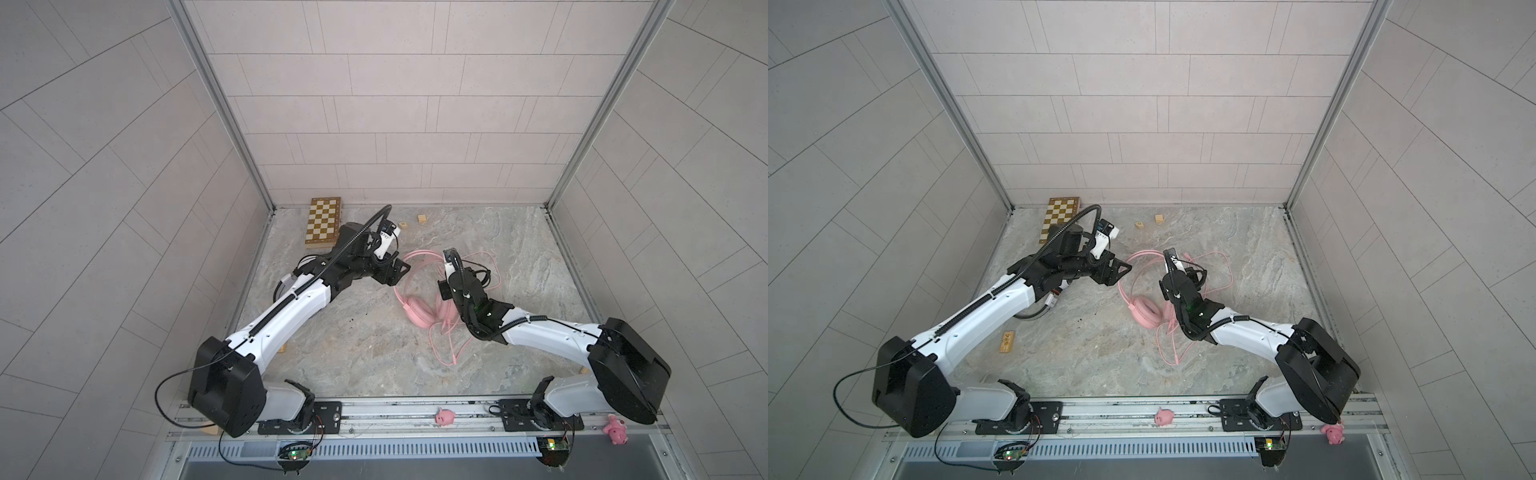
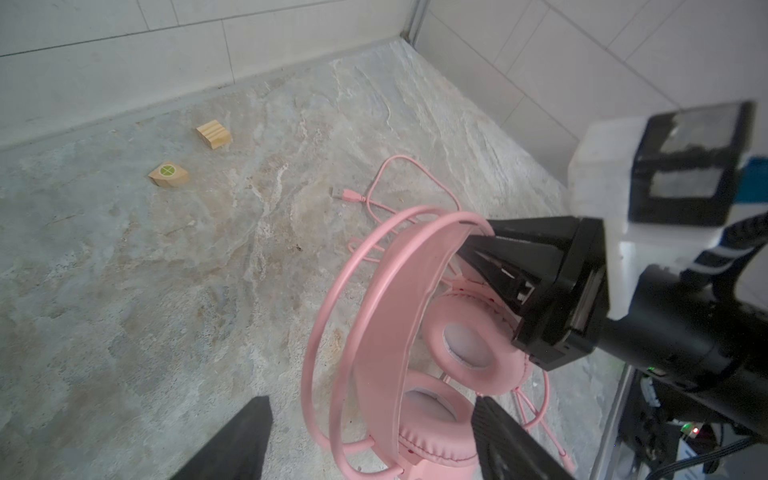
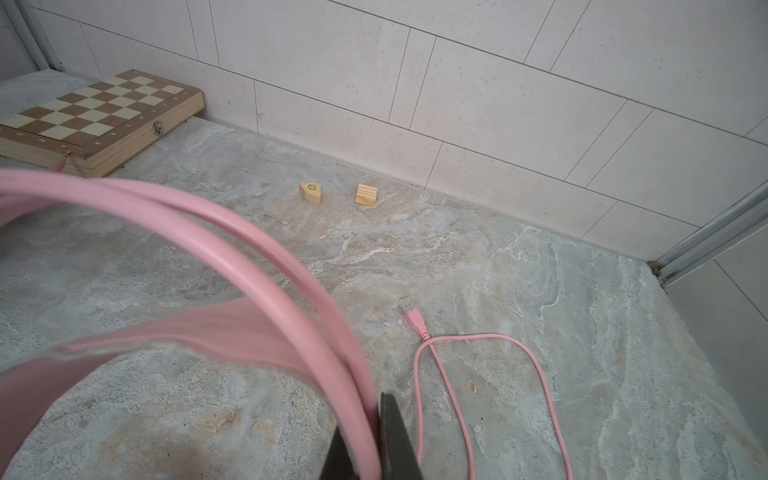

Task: Wrap the headphones
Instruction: 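Lift the pink headphones by the headband with the right gripper toward the left gripper, then grasp the pink headband with the left gripper while the right gripper releases it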

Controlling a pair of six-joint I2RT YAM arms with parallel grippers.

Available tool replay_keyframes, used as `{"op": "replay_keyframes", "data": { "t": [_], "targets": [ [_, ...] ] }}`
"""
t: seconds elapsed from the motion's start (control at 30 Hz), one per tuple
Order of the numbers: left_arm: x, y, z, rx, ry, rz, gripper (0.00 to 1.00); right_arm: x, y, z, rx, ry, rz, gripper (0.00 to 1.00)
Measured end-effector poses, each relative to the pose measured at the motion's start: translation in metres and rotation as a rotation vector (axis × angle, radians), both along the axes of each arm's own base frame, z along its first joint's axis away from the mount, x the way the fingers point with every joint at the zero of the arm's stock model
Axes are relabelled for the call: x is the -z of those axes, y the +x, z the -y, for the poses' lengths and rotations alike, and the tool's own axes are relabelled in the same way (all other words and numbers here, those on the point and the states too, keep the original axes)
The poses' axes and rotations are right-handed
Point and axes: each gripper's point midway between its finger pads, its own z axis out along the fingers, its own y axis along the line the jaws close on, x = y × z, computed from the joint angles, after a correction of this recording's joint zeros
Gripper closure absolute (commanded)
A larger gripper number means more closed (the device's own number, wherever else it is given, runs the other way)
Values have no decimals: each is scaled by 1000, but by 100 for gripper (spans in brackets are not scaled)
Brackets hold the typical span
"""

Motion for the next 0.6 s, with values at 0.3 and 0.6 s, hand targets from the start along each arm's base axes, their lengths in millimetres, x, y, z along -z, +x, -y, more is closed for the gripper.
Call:
{"op": "replay_keyframes", "data": {
  "t": [0.3,0.6],
  "targets": [
    [37,-4,5,23,224,-6,8,4,-8,-11,-28,45,8,95],
    [44,6,-12,-55,312,16,5,13,-15,-35,-90,61,-3,94]
  ]
}}
